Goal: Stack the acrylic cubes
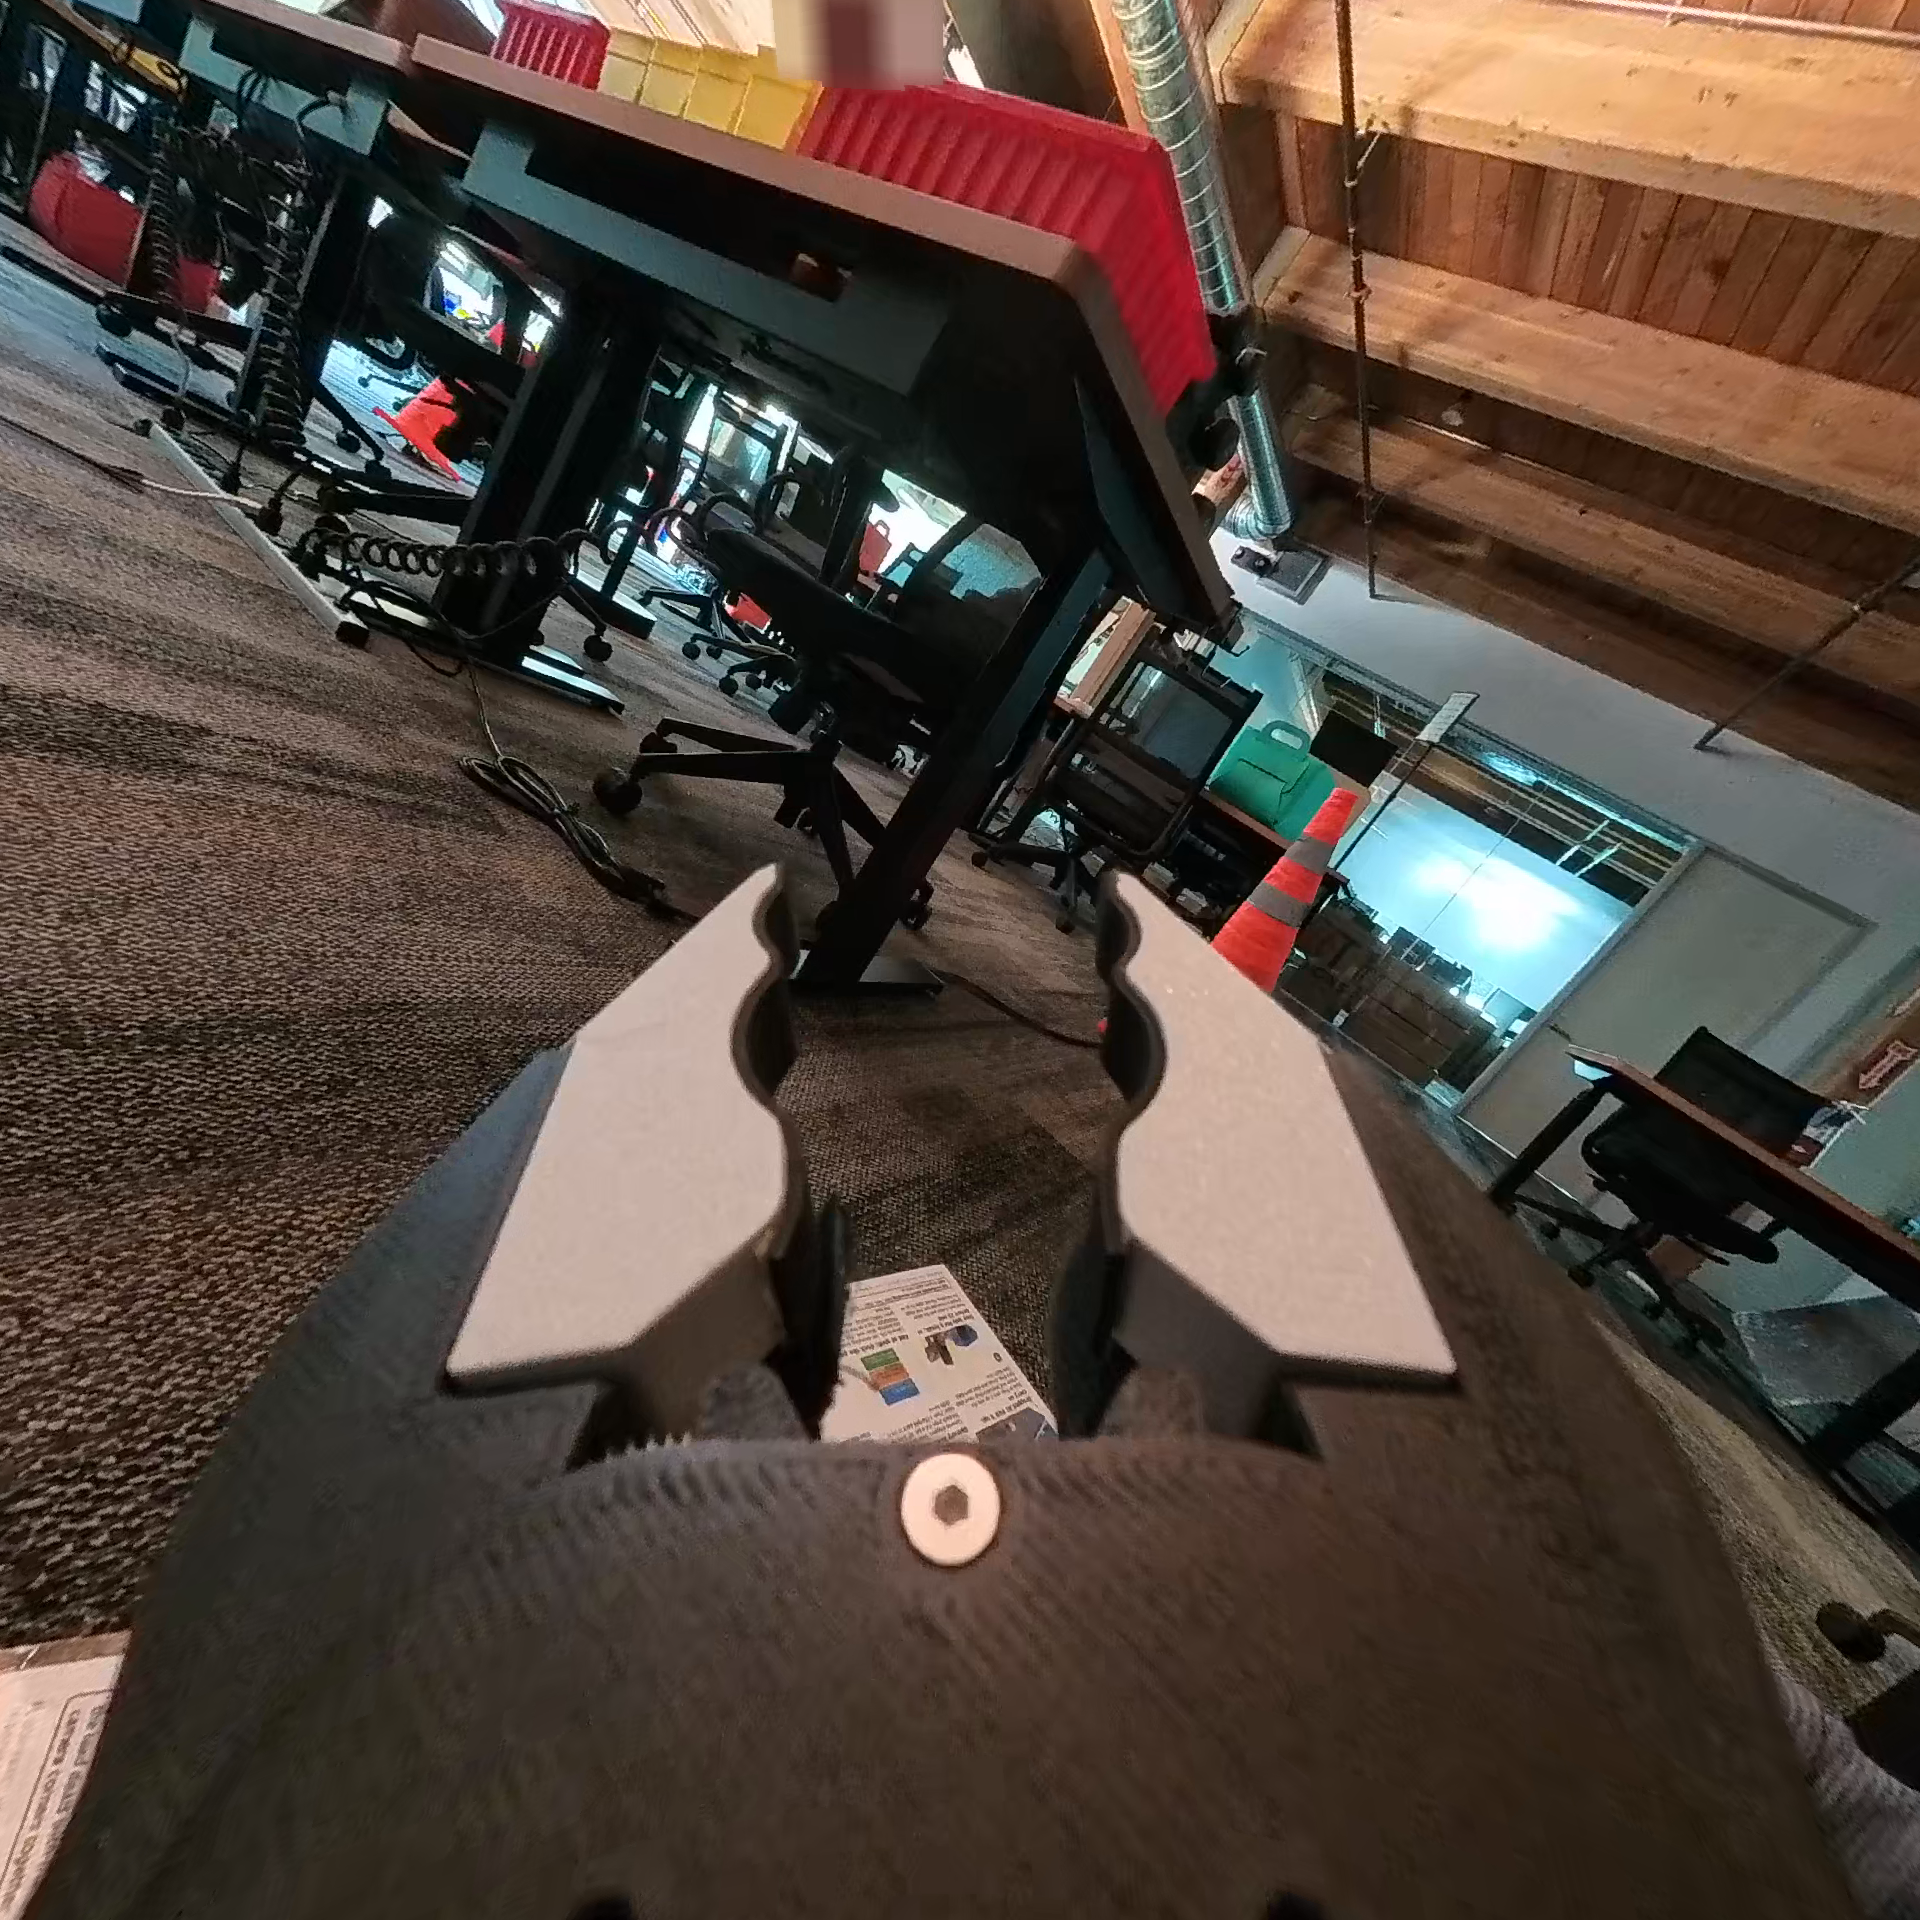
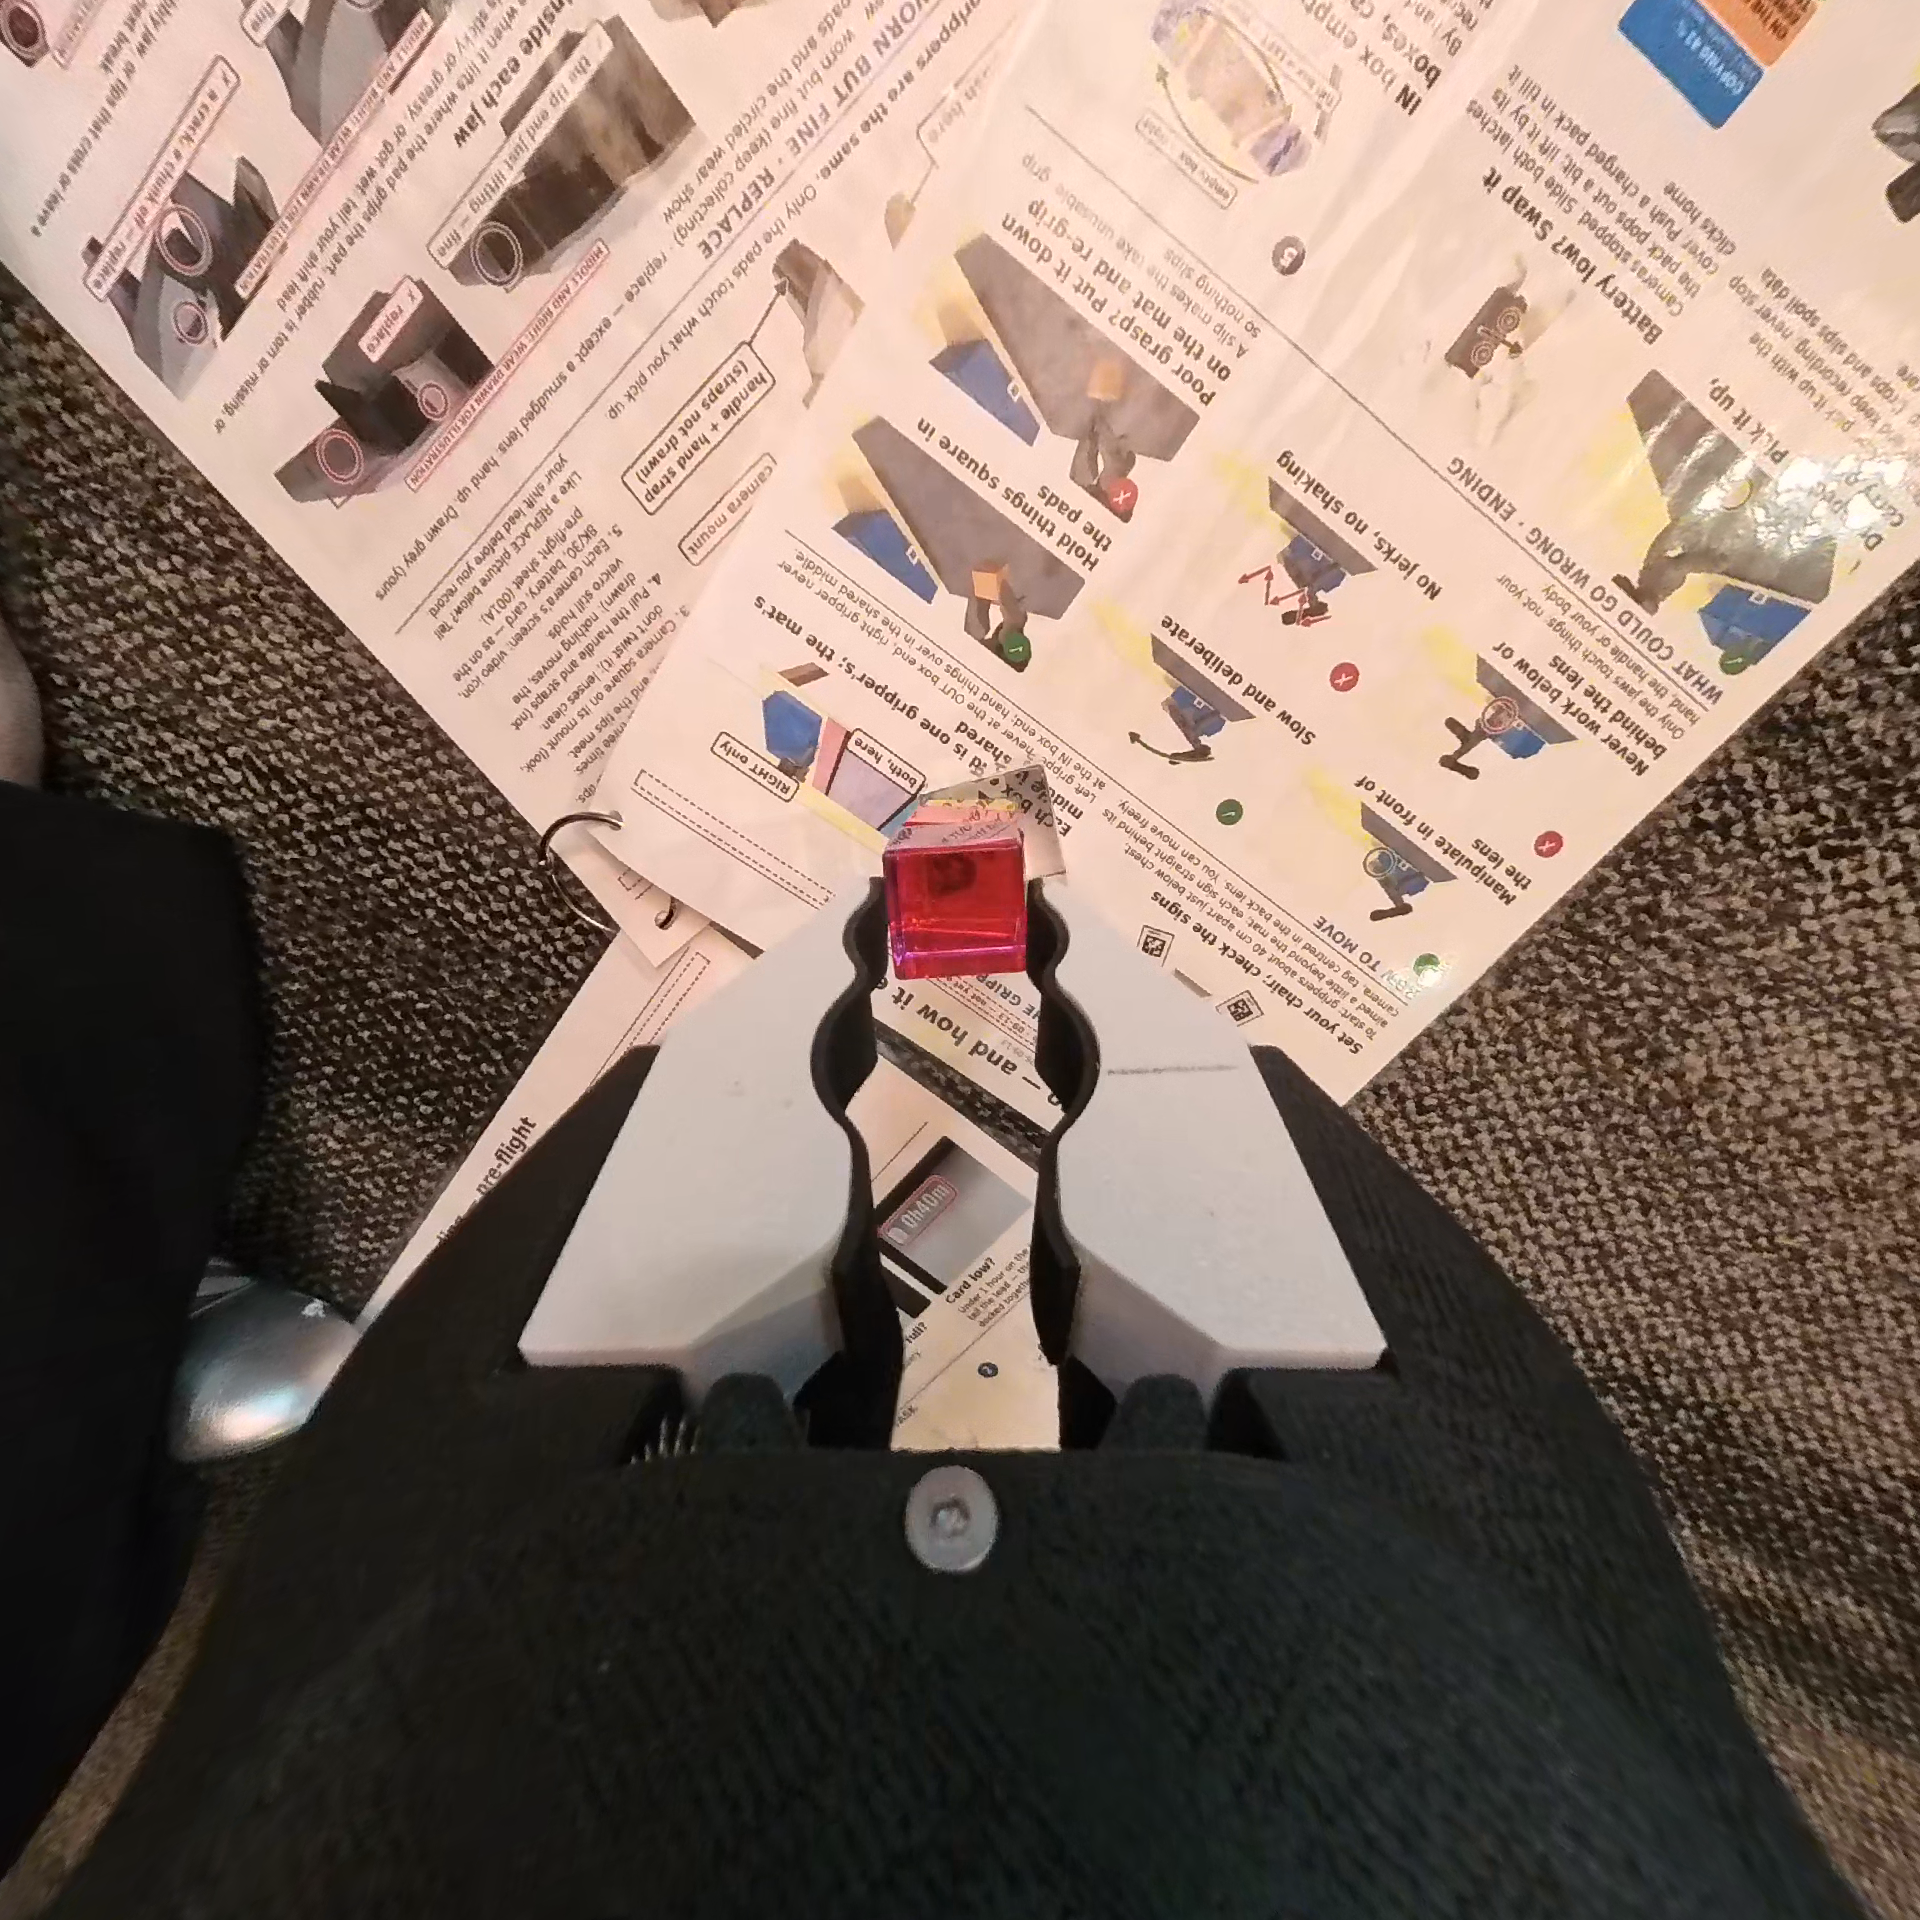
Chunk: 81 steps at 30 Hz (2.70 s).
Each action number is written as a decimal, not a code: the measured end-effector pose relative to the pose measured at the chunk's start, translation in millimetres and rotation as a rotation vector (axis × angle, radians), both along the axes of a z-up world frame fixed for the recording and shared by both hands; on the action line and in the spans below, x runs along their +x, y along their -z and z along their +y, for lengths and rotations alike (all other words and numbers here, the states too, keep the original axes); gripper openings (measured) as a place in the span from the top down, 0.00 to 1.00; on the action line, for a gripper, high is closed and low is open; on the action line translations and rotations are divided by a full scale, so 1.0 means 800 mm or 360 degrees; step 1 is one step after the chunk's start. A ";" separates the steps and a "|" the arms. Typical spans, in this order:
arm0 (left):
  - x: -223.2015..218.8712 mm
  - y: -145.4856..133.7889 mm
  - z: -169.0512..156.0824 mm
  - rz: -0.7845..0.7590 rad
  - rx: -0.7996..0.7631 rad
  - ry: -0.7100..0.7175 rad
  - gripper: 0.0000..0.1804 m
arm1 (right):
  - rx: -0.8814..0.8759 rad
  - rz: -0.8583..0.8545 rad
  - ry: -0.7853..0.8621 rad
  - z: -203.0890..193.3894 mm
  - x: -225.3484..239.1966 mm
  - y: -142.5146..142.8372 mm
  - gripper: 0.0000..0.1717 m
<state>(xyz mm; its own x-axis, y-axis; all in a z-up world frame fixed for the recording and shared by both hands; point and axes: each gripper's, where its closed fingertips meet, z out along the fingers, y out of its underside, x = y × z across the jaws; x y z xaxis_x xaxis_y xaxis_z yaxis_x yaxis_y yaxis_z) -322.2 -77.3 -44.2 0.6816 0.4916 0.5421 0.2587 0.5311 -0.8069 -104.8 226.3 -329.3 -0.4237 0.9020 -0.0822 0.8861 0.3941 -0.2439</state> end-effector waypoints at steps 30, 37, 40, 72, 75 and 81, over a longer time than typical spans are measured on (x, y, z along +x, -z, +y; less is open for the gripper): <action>-0.190 0.471 0.085 -0.1017 -0.0862 -0.0020 0.68 | -0.0604 0.1288 0.1269 -0.066 0.071 -0.117 0.71; -0.193 0.494 0.097 -0.0805 -0.1281 0.0030 0.77 | -0.0515 0.1304 0.1324 -0.049 0.073 -0.107 0.73; -0.194 0.498 0.094 -0.0783 -0.1426 0.0007 0.84 | -0.0486 0.1309 0.1333 -0.045 0.073 -0.107 0.74; 0.301 0.250 0.378 0.0936 -0.1807 0.2604 0.85 | -0.0639 0.1646 0.1794 0.057 0.121 -0.138 0.83; 0.296 0.269 0.383 0.0948 -0.1932 0.2770 0.85 | -0.0672 0.1695 0.1839 0.064 0.128 -0.145 0.83; 0.294 0.292 0.394 0.1088 -0.2083 0.2868 0.85 | -0.0745 0.1708 0.1886 0.070 0.131 -0.142 0.84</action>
